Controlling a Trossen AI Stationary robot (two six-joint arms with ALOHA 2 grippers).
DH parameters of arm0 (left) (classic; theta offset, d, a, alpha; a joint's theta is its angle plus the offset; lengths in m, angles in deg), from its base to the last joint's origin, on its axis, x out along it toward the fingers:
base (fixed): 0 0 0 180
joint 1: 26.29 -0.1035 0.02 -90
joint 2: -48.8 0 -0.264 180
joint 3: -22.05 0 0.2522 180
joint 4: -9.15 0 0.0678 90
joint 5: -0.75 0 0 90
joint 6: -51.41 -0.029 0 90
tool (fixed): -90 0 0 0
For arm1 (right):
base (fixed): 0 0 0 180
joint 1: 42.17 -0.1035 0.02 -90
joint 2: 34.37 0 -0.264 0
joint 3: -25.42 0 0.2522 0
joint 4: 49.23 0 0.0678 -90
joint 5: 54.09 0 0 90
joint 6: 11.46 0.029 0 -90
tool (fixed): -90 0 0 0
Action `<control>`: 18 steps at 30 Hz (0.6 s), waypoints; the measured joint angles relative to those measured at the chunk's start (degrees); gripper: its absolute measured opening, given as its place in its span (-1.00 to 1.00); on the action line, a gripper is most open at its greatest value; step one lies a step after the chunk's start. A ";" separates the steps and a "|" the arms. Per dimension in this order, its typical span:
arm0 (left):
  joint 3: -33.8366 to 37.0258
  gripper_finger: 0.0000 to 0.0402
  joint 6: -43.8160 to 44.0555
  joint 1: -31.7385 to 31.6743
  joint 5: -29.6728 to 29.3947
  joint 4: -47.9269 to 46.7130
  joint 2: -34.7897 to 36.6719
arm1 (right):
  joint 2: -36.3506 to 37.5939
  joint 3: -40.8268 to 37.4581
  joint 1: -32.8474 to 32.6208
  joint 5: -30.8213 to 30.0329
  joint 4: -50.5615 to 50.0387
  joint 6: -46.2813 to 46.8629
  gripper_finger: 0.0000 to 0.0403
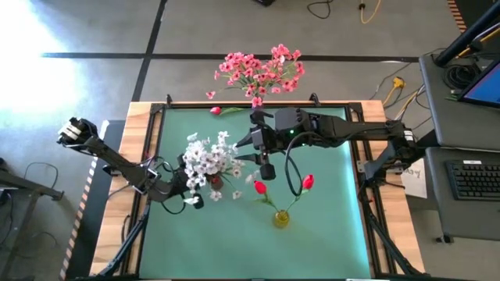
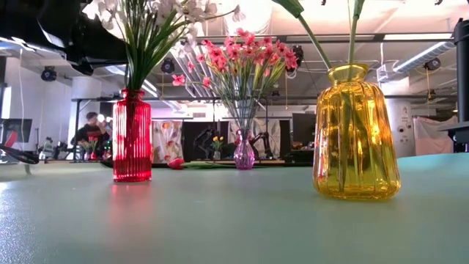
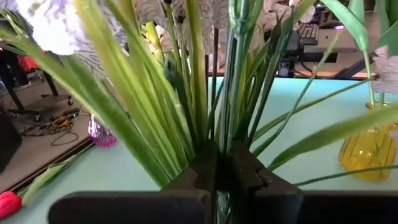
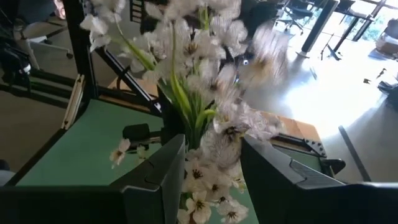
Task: Sort flowers into vase by color
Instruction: Put the white flower into the red flower vase
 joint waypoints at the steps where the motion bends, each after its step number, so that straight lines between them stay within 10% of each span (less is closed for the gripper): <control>1: -0.02 -1.00 0.00 0.00 0.02 0.00 0.00 | -0.31 -0.09 0.00 0.00 0.06 -0.01 -0.28; 18: 0.46 -0.96 2.50 0.00 1.26 0.22 0.04 | -1.62 -0.33 0.00 -0.02 -0.22 -0.09 -0.28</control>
